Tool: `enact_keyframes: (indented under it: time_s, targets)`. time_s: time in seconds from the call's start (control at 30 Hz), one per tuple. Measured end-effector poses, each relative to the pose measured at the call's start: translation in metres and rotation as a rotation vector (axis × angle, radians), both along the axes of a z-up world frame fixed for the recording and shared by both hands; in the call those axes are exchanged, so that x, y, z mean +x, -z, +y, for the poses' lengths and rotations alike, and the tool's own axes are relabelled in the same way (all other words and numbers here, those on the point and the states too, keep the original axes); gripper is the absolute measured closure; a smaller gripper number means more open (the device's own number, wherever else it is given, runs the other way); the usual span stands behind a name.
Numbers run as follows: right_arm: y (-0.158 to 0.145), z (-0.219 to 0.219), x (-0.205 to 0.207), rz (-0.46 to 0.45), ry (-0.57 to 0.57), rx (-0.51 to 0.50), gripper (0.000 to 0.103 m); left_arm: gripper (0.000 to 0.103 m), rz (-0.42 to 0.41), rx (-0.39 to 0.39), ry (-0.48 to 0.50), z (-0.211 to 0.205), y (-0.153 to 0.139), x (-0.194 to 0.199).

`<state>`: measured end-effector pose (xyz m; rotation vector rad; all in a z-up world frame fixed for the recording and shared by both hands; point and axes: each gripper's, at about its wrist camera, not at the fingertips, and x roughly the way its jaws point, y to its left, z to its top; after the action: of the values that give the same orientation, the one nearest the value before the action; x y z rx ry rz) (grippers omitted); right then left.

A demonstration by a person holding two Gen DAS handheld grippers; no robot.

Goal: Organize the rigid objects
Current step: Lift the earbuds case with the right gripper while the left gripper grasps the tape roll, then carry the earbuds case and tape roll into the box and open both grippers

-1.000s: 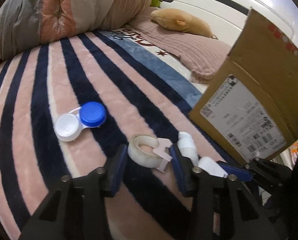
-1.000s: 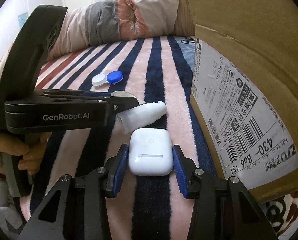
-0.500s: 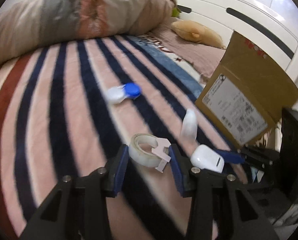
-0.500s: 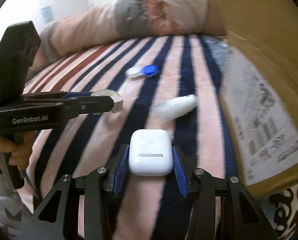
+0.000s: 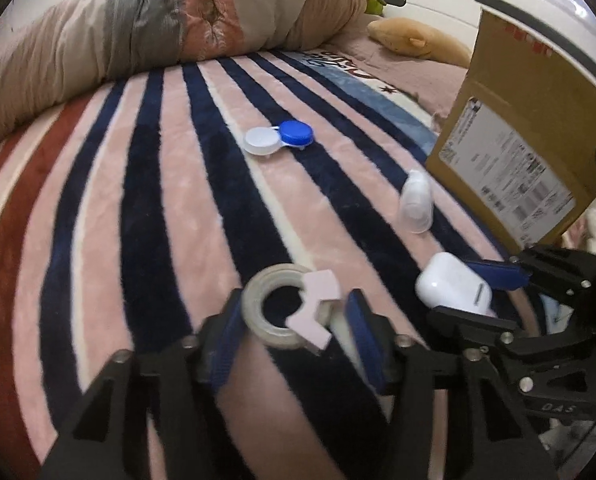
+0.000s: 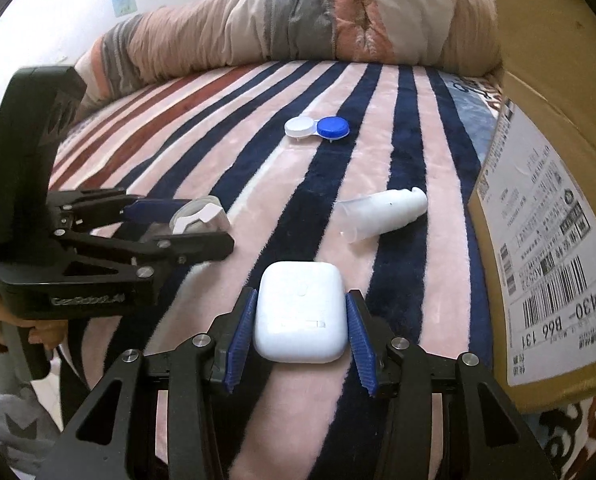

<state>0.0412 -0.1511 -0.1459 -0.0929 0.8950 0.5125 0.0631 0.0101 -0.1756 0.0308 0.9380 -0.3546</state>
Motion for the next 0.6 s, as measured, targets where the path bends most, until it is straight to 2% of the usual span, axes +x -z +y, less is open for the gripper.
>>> enact_keyframes:
  time_s: [0.1, 0.23, 0.37, 0.5, 0.6]
  targets:
    - [-0.002, 0.003, -0.001, -0.02, -0.013, -0.015, 0.063, 0.063, 0.01, -0.05, -0.02, 0.009, -0.002, 0.0]
    - [-0.019, 0.006, -0.009, -0.056, -0.049, 0.015, 0.064, 0.063, -0.024, -0.027, -0.04, 0.016, -0.019, -0.009]
    - [-0.057, 0.01, -0.022, -0.127, -0.146, 0.091, 0.064, 0.063, -0.108, -0.038, -0.056, 0.028, -0.064, -0.028]
    - [-0.102, -0.003, -0.029, -0.209, -0.15, 0.138, 0.064, 0.063, -0.225, -0.013, -0.032, 0.023, -0.116, -0.047]
    - [-0.134, -0.028, -0.037, -0.267, -0.125, 0.165, 0.064, 0.063, -0.266, -0.095, 0.056, 0.008, -0.154, -0.051]
